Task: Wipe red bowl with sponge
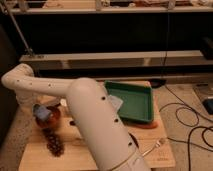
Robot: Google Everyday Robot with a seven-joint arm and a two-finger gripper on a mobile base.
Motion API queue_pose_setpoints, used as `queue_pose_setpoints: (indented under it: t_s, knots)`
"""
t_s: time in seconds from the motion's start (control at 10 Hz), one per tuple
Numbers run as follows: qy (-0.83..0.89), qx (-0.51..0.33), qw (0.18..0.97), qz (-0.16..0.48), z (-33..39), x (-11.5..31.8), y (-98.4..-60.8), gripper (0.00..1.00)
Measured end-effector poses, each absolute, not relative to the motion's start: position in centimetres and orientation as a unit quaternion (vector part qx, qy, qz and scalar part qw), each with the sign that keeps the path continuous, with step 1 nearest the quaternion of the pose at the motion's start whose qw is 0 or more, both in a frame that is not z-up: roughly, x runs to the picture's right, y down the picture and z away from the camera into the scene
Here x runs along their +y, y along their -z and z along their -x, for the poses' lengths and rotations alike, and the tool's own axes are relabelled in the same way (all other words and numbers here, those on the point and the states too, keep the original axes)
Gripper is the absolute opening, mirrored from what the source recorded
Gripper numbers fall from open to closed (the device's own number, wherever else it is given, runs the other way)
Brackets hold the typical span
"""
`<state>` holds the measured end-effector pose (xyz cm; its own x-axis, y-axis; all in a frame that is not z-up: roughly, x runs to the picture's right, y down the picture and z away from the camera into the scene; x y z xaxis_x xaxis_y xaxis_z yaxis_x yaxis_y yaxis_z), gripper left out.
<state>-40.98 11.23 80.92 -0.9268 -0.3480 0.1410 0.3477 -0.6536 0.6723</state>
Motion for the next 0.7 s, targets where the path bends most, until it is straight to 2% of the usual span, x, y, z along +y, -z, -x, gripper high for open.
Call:
queue_pose_setpoints:
  t_s: [0.7]
  knots:
    - [0.907, -0.374, 0.193, 0.009, 37.4, 14.6, -77.7, 0.0]
